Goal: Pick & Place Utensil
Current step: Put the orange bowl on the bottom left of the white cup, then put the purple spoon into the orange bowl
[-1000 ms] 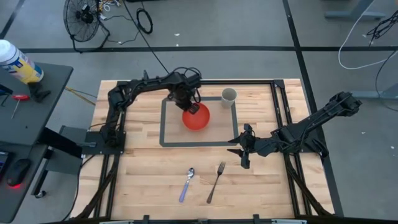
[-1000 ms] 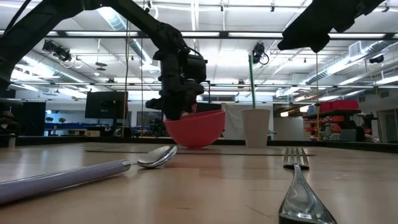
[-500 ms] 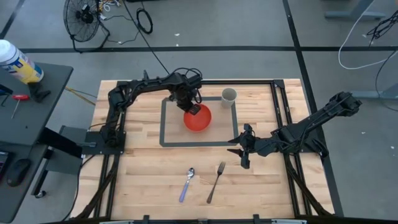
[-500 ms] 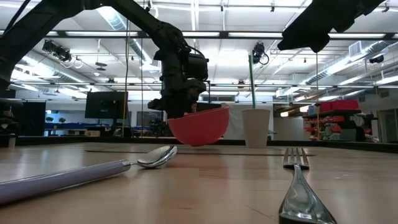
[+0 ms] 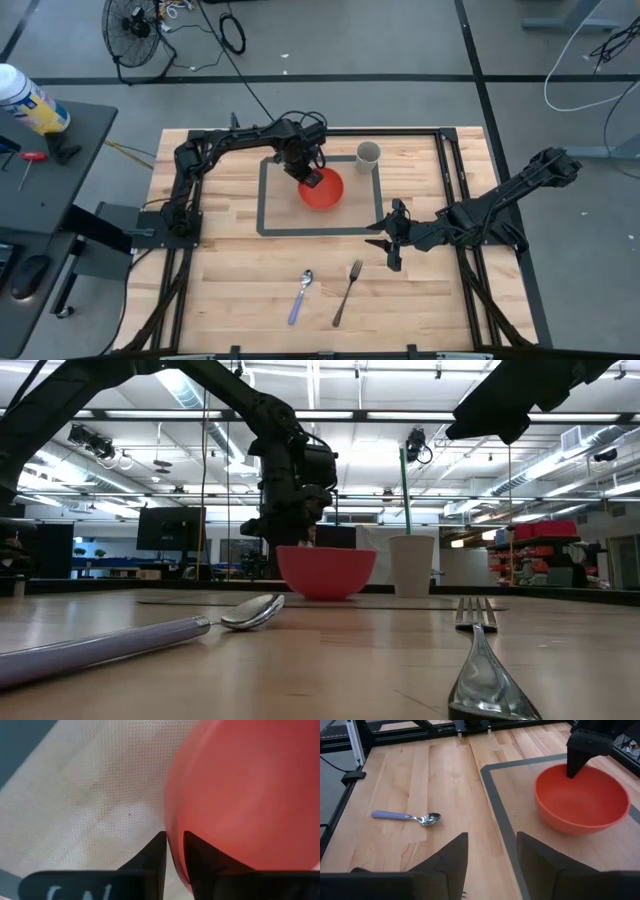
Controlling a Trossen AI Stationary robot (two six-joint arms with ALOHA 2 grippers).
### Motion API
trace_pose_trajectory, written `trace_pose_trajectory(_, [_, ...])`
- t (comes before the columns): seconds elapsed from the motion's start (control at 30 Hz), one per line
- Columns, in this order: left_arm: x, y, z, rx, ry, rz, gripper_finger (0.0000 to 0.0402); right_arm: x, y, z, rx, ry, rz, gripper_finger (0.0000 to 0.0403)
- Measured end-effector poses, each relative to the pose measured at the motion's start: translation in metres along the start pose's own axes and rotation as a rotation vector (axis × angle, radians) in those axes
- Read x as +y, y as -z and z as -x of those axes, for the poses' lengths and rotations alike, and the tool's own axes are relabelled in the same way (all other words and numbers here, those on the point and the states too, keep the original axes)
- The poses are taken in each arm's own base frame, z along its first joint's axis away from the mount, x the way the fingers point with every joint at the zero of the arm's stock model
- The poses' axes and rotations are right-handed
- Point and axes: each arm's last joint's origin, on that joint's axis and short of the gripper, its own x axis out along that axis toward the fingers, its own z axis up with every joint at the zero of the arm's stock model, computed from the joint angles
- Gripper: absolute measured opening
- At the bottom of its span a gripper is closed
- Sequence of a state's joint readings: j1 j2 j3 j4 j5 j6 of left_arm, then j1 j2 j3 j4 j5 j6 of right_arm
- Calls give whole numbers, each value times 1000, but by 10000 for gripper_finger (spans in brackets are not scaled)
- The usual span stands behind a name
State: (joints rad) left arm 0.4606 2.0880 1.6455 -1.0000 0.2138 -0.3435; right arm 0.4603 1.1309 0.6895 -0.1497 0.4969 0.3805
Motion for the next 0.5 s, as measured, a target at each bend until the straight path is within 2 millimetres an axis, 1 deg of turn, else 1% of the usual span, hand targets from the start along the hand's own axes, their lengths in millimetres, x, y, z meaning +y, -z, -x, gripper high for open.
trace_pose_trajectory(0.3, [1, -1, 2, -8, -29, -54, 110, 0, 0, 0, 0, 0, 0, 169])
trace_pose_trajectory(0.4, [-3, -5, 10, -40, -19, -76, 126, 0, 0, 0, 0, 0, 0, 169])
trace_pose_trajectory(0.5, [-9, -12, 26, -92, -2, -113, 140, 0, 0, 0, 0, 0, 0, 169])
